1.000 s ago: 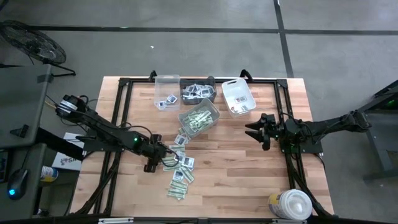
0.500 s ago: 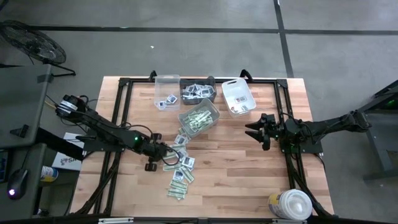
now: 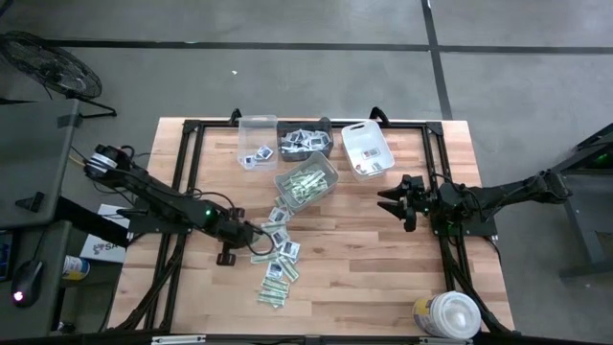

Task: Pick & Place First Aid Supplies
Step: Put the bandage pack into the gray bin

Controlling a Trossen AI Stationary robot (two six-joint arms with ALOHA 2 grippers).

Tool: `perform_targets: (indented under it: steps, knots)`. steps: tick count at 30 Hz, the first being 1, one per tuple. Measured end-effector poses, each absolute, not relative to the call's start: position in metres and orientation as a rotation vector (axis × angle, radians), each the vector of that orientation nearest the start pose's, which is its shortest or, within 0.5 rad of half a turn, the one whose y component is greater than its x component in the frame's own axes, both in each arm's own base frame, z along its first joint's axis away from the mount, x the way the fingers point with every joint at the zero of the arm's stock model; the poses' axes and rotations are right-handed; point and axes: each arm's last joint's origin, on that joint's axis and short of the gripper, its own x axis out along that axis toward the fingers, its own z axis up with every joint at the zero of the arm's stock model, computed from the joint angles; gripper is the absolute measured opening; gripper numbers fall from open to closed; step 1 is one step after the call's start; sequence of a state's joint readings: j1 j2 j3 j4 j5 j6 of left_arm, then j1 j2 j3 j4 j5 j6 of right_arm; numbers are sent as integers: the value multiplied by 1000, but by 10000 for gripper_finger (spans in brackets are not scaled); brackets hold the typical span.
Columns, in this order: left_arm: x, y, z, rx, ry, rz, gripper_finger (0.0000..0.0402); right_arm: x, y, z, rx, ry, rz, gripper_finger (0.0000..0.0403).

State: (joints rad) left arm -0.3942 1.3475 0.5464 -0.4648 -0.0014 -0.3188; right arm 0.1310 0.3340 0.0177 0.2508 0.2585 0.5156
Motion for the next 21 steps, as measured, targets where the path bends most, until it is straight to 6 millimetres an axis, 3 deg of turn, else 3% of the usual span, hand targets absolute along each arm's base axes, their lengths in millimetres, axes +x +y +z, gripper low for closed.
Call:
perform_targets:
  steps: [5,13,21]
  knots:
    - [193,-80,151,-5,1269,-147,2,118,8,165,502,30,-142,200]
    - [222,-82,194,37,1108,-109,1,118,8,165,502,30,-142,200]
    - [253,-36,235,44,979,16,1,118,8,165,502,30,-141,200]
